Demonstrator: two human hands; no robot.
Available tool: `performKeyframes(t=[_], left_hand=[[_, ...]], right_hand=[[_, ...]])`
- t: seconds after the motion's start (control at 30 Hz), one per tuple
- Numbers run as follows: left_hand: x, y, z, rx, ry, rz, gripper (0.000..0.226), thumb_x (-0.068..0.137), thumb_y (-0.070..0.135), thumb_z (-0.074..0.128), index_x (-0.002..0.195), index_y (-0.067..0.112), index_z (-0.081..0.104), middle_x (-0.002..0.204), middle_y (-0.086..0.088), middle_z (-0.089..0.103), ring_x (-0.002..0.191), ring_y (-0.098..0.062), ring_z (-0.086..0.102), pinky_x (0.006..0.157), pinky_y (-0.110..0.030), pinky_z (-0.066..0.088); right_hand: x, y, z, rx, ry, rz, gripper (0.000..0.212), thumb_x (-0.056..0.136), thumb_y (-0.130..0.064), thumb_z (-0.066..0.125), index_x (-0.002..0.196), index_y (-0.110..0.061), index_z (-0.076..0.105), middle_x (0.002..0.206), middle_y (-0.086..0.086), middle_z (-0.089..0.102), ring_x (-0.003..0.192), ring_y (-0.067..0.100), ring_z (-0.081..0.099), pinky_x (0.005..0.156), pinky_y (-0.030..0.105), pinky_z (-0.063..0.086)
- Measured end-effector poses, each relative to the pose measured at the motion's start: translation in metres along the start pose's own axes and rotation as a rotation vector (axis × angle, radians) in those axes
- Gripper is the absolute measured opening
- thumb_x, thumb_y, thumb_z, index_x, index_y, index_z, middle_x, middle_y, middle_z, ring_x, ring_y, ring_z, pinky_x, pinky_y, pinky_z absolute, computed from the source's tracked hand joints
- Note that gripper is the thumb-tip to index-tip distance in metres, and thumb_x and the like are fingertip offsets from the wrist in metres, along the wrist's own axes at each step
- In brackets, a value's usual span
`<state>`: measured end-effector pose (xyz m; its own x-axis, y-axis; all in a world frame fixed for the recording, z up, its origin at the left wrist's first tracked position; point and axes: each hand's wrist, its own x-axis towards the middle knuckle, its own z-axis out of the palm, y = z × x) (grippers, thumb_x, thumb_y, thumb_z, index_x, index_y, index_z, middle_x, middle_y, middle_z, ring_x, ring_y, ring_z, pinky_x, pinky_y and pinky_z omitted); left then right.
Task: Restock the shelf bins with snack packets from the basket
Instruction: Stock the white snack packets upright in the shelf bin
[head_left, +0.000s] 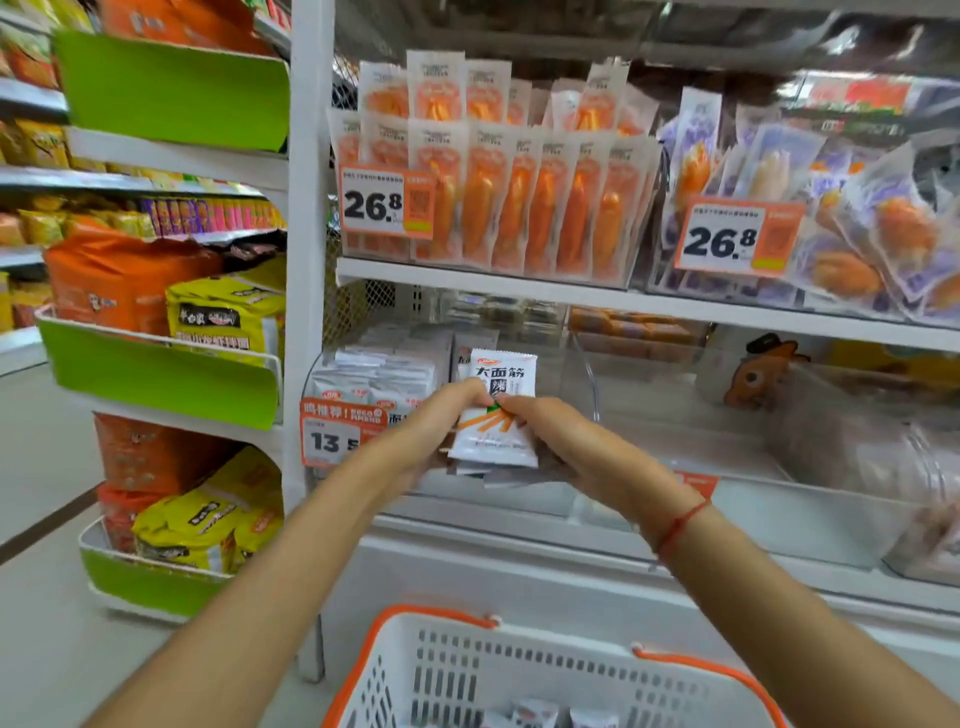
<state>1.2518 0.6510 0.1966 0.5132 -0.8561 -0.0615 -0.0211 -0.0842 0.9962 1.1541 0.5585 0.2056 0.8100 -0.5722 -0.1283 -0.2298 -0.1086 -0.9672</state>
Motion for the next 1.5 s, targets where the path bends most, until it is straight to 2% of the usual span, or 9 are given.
performKeyframes(t=[0.1, 0.37, 0.7, 0.83, 0.9, 1.0, 1.23, 1.37, 1.5], left_hand=[[0.024, 0.018, -0.011, 0.023, -0.049, -0.039, 0.018, 0.094, 0.016, 0.042, 0.091, 0.015, 0.060, 0.070, -0.001, 0.067, 0.065, -0.015, 0.062, 0.063, -0.025, 0.047], [0.094, 0.036, -0.031, 0.361, -0.044, -0.133, 0.026, 0.095, 0.031, 0.055, 0.105, 0.008, 0.064, 0.090, -0.006, 0.063, 0.070, -0.014, 0.054, 0.057, -0.022, 0.048], [0.154, 0.036, -0.052, 1.724, 0.246, 0.263, 0.026, 0.093, 0.031, 0.051, 0.117, 0.026, 0.059, 0.116, -0.003, 0.062, 0.106, -0.026, 0.058, 0.080, -0.033, 0.044], [0.182, 0.029, -0.065, 1.655, 0.234, 0.341, 0.030, 0.093, 0.018, 0.049, 0.119, 0.029, 0.058, 0.127, -0.003, 0.055, 0.114, -0.025, 0.052, 0.078, -0.029, 0.044], [0.196, 0.028, -0.066, 1.618, 0.311, 0.389, 0.038, 0.090, 0.020, 0.057, 0.128, 0.020, 0.048, 0.130, -0.008, 0.050, 0.120, -0.028, 0.046, 0.089, -0.036, 0.045], [0.218, 0.023, -0.064, 1.626, 0.233, 0.281, 0.082, 0.084, 0.026, 0.069, 0.148, 0.019, 0.019, 0.150, -0.009, 0.024, 0.138, -0.028, 0.025, 0.106, -0.044, 0.035], [0.246, -0.001, -0.052, 1.866, 0.070, 0.140, 0.094, 0.089, 0.019, 0.062, 0.151, 0.015, -0.009, 0.159, -0.007, -0.003, 0.145, -0.028, 0.010, 0.114, -0.044, 0.019], [0.249, -0.008, -0.050, 1.948, 0.114, 0.153, 0.093, 0.090, 0.021, 0.060, 0.150, 0.012, -0.011, 0.158, -0.010, 0.000, 0.143, -0.031, 0.016, 0.111, -0.048, 0.024], [0.253, -0.009, -0.058, 1.980, 0.110, 0.181, 0.092, 0.090, 0.022, 0.059, 0.150, 0.011, -0.010, 0.157, -0.011, 0.002, 0.141, -0.032, 0.019, 0.109, -0.047, 0.027]], right_hand=[[0.020, -0.014, -0.009, 0.102, -0.055, 0.058, 0.020, 0.100, -0.027, 0.044, 0.109, -0.016, 0.058, 0.111, 0.013, 0.068, 0.095, 0.029, 0.065, 0.090, 0.046, 0.053], [0.081, -0.016, -0.034, 0.353, -0.097, 0.204, 0.015, 0.096, -0.018, 0.051, 0.100, -0.004, 0.057, 0.078, 0.011, 0.067, 0.064, 0.021, 0.066, 0.044, 0.030, 0.055], [0.185, 0.009, -0.030, -0.259, 0.086, 0.095, 0.019, 0.095, -0.022, 0.055, 0.078, -0.016, 0.052, 0.084, 0.008, 0.058, 0.056, 0.013, 0.049, 0.044, 0.017, 0.042], [0.222, 0.017, -0.017, -0.278, 0.062, 0.062, 0.023, 0.095, -0.019, 0.055, 0.074, -0.021, 0.046, 0.078, -0.001, 0.048, 0.040, -0.002, 0.050, 0.042, 0.012, 0.038], [0.235, 0.024, -0.013, -0.229, 0.054, 0.081, 0.010, 0.093, -0.018, 0.058, 0.099, -0.013, 0.052, 0.104, 0.006, 0.055, 0.081, 0.002, 0.062, 0.076, 0.021, 0.048], [0.250, 0.035, -0.012, -0.285, 0.125, 0.056, 0.067, 0.087, -0.017, 0.067, 0.138, -0.001, 0.027, 0.141, 0.013, 0.040, 0.127, 0.024, 0.044, 0.095, 0.032, 0.043], [0.262, 0.040, -0.010, -0.799, 0.289, 0.046, 0.065, 0.084, -0.043, 0.066, 0.133, -0.010, 0.038, 0.128, 0.014, 0.049, 0.117, 0.031, 0.051, 0.096, 0.040, 0.045], [0.253, 0.035, -0.007, -0.823, -0.008, 0.224, 0.041, 0.098, -0.042, 0.045, 0.107, -0.003, 0.052, 0.077, 0.011, 0.053, 0.062, 0.020, 0.052, 0.071, 0.033, 0.050], [0.249, 0.039, -0.004, -0.922, -0.101, 0.118, 0.024, 0.100, -0.023, 0.041, 0.078, -0.012, 0.041, 0.069, 0.001, 0.038, 0.060, 0.013, 0.039, 0.063, 0.019, 0.041]])
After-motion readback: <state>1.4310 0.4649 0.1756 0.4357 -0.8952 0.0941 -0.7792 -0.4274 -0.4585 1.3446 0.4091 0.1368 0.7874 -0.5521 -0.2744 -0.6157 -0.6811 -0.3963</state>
